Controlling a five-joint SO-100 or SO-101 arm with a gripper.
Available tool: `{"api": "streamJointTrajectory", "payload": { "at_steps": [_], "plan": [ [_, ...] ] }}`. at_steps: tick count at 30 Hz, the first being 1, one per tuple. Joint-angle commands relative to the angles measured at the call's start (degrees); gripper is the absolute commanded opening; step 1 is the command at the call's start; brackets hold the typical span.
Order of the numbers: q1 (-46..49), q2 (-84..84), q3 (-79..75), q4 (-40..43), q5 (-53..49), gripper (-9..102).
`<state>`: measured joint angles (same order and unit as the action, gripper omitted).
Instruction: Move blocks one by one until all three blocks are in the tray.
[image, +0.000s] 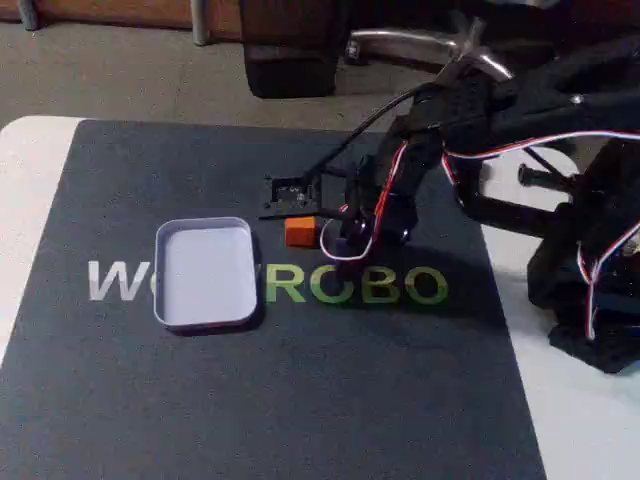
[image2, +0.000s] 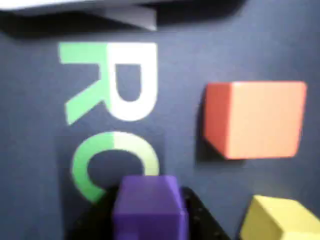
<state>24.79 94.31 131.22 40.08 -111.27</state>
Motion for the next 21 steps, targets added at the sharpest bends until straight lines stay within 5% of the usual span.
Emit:
{"api": "streamJointTrajectory", "payload": {
  "at_steps": [1, 7, 21],
  "plan": [
    [-0.09, 1.14, 0.09, -0.70, -0.09, 1],
    [-0.35, 2.55, -1.14, -1.32, 1.49, -8],
    [-9.14, -2.11, -18.72, 0.53, 19.95, -8]
  ]
}}
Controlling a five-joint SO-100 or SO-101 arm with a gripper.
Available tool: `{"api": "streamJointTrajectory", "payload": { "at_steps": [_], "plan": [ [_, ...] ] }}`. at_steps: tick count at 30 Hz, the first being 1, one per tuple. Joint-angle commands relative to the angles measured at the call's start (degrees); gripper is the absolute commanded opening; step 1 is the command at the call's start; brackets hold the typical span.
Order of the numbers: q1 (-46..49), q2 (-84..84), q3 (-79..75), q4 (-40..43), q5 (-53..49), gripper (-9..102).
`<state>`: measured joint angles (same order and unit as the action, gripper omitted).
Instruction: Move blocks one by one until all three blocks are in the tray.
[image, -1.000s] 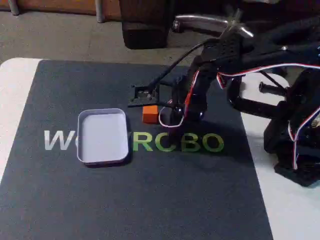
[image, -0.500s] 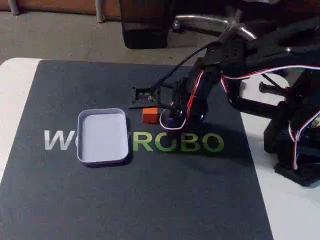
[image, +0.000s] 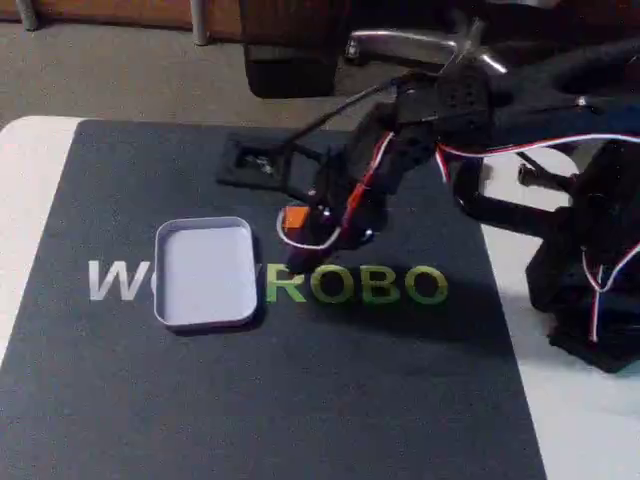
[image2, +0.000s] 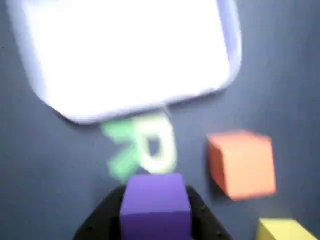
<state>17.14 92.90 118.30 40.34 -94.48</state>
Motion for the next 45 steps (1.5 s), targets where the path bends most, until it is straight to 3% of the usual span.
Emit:
{"api": "streamJointTrajectory", "payload": {
  "at_steps": [1, 12, 29, 36, 45],
  "plan": [
    [-1.93, -2.02, -7.56, 0.26, 4.31, -8],
    [-2.11, -17.67, -26.10, 0.44, 14.59, -8],
    [-0.97, -26.89, -33.22, 0.44, 15.12, -4],
    [-0.88, -26.89, -33.22, 0.44, 13.89, 16],
    [-1.05, -24.96, -32.87, 0.44, 13.62, 29]
  ]
}}
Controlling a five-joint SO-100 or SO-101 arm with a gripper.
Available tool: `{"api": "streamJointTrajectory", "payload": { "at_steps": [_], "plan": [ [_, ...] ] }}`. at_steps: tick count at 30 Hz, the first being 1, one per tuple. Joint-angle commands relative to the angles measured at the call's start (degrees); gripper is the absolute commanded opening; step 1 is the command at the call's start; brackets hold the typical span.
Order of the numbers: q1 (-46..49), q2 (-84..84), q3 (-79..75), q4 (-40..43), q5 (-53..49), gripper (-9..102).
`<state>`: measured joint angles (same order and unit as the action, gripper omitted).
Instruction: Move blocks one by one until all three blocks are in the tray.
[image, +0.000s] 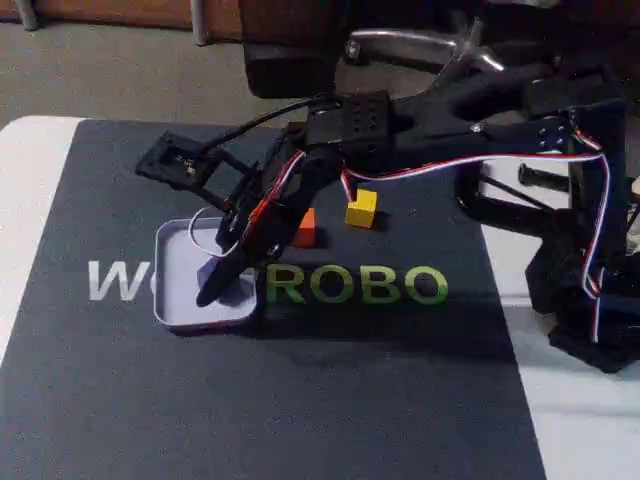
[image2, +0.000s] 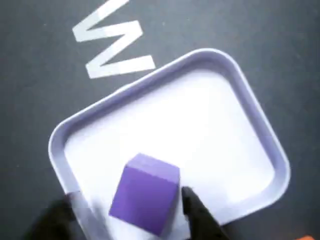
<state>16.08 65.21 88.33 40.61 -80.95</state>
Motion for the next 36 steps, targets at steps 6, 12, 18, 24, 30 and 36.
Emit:
{"api": "streamJointTrajectory", "payload": {
  "at_steps": [6, 12, 18, 24, 30, 36],
  "plan": [
    [3.25, 8.17, -1.05, 1.58, 2.11, 29],
    [6.94, 22.68, 9.93, 1.76, 1.49, 29],
    [11.07, 32.61, 21.62, 1.05, -2.72, 28],
    [15.73, 36.83, 30.32, -1.49, -8.61, 28],
    [19.34, 39.99, 36.56, -3.96, -13.71, 28],
    [20.48, 37.97, 37.18, -4.39, -16.88, 28]
  ]
}}
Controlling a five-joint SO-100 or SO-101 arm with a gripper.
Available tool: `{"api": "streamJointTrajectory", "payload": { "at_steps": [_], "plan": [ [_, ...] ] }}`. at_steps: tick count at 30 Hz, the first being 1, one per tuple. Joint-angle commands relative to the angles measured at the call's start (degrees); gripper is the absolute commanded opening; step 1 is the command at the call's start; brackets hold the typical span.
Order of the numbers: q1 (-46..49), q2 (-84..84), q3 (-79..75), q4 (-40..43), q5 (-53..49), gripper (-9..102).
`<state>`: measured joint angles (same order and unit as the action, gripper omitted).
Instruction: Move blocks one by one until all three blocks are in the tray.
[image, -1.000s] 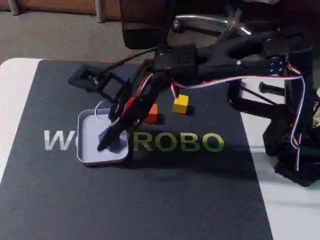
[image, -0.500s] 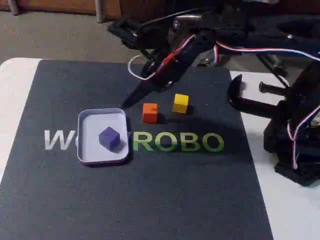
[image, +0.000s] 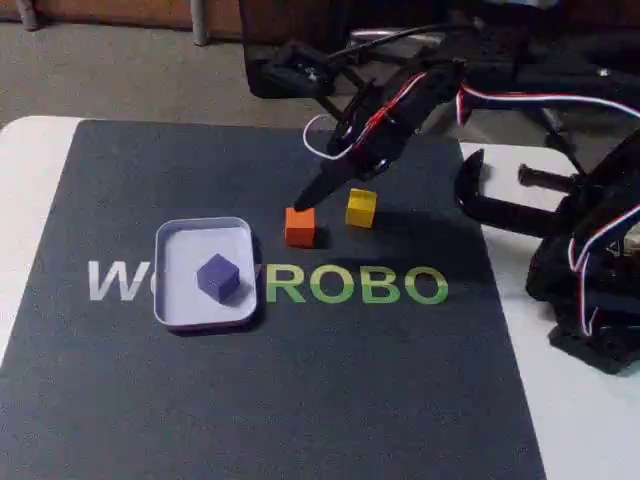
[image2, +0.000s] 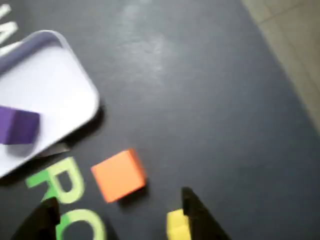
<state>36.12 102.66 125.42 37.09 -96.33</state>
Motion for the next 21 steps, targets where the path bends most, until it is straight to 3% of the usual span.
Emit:
{"api": "streamJointTrajectory", "payload": {
  "at_steps": [1, 21],
  "plan": [
    [0.53, -0.09, 0.26, -1.49, -2.02, 28],
    [-2.46, -9.32, 1.23, -9.76, -5.89, 24]
  ]
}}
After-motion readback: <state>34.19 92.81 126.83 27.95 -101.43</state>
